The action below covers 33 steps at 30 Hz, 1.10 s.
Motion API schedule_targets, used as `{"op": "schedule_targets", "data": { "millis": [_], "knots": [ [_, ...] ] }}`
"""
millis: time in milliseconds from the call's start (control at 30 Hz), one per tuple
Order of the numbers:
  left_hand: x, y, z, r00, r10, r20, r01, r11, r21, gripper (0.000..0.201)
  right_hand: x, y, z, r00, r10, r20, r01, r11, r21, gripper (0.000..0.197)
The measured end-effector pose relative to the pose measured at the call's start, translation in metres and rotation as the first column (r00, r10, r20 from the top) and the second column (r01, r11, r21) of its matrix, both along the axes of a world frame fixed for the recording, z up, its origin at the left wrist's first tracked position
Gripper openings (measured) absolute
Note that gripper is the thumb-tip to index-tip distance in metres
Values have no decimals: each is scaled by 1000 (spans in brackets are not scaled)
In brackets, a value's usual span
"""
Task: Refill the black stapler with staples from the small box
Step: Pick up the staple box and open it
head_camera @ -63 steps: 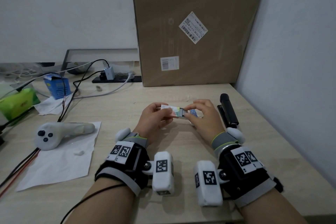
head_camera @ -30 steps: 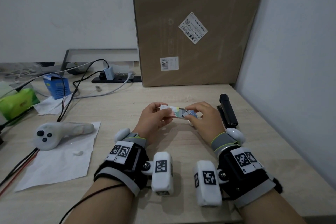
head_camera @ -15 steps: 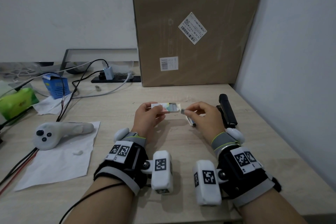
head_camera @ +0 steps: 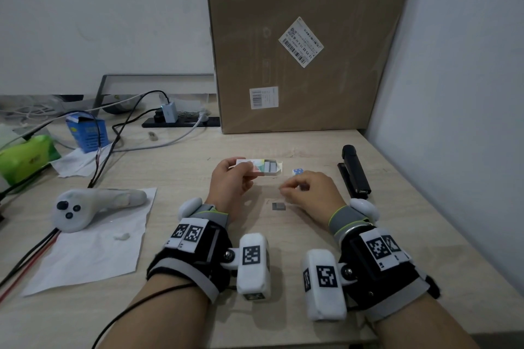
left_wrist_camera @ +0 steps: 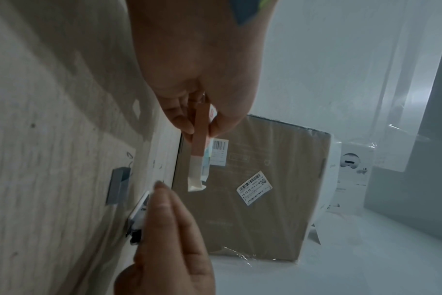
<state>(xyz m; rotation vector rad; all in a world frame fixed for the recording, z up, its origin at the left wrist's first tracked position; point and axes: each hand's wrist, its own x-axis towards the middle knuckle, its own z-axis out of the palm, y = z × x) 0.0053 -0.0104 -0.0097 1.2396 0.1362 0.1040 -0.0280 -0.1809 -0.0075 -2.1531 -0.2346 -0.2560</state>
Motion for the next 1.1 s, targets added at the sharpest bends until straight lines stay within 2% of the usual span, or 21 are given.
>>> {"op": "schedule_targets", "data": {
  "millis": [100,167,267,400,567,767,1100],
  "knots": [
    [-2,0,2,1000,-19,2,19,1000,-18,23,2,1,2,992,-115,54,103,975,196,7],
    [-4,-2,3,999,-47,4,47,999,-26,19,2,2,4,990,-138,17,126,941,313,10],
    [-6,-4,5,996,-88,5,88,996,-18,11,-2,3,7,995,-85,-57,101,912,398,22],
    [-8,-6,6,991,-132,10,132,991,-23,10,-4,6,10,994,-9,-105,60,867,495,26],
    [-9,-7,5,985,-164,51,165,986,-21,24,-2,6,9,993,-24,-114,84,826,557,20],
    [-11,-9,5,974,-210,84,210,978,3,21,-2,3,8,988,-52,-143,129,785,606,11],
    [-13,-8,4,960,-270,78,270,963,7,21,-2,2,7,986,-77,-147,150,791,594,6]
  ]
}}
